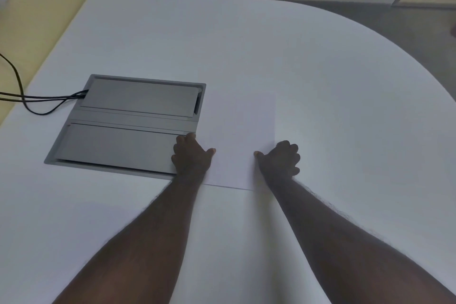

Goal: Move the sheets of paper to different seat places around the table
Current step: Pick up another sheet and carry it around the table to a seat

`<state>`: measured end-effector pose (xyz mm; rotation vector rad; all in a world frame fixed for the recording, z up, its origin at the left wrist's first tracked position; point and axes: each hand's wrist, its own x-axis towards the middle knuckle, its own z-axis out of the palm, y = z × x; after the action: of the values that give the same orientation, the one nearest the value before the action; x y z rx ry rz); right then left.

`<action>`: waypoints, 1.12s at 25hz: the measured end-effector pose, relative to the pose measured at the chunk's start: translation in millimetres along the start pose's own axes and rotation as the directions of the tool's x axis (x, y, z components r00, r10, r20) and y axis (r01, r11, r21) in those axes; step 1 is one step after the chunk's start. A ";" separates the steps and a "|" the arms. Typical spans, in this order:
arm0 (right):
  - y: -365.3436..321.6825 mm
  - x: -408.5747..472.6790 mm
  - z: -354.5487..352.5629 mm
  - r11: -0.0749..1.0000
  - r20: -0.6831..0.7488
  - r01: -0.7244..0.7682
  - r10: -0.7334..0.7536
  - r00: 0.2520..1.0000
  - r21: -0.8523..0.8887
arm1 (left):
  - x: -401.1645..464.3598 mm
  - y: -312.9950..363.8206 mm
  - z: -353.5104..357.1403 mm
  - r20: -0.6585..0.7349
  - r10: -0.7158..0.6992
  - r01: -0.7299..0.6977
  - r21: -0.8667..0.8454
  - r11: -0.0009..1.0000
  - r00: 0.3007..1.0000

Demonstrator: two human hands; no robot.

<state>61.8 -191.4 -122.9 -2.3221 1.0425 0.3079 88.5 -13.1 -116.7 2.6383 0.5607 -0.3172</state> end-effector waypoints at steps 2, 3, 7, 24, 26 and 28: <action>-4.5 -0.3 3.9 1.000 -0.002 -0.016 0.016 1.000 -0.006 | 1.6 2.3 1.4 0.000 -0.029 0.029 -0.019 0.999 1.000; -5.5 0.2 5.5 1.000 0.001 -0.022 0.022 1.000 0.003 | 2.2 3.1 1.5 0.002 -0.041 0.041 -0.024 0.999 0.999; -6.9 3.1 6.6 0.998 0.025 -0.052 0.051 0.998 0.042 | 4.3 7.4 0.9 0.010 -0.076 0.076 -0.035 0.996 0.997; -6.4 6.4 4.6 0.987 0.093 -0.084 0.071 0.993 0.138 | 6.9 3.0 8.5 -0.049 -0.026 0.012 -0.261 0.965 0.998; -5.2 8.0 4.3 0.982 0.091 -0.081 0.066 0.994 0.170 | 8.8 -2.0 13.2 -0.092 -0.023 -0.007 -0.315 0.949 0.996; -3.2 8.7 4.6 0.971 0.049 -0.060 0.050 0.998 0.231 | 10.7 -7.0 16.8 -0.123 -0.018 -0.031 -0.386 0.922 0.992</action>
<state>70.1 -192.4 -129.0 -2.0720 1.0638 0.2424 92.8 -11.2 -137.4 2.2828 0.5869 -0.0305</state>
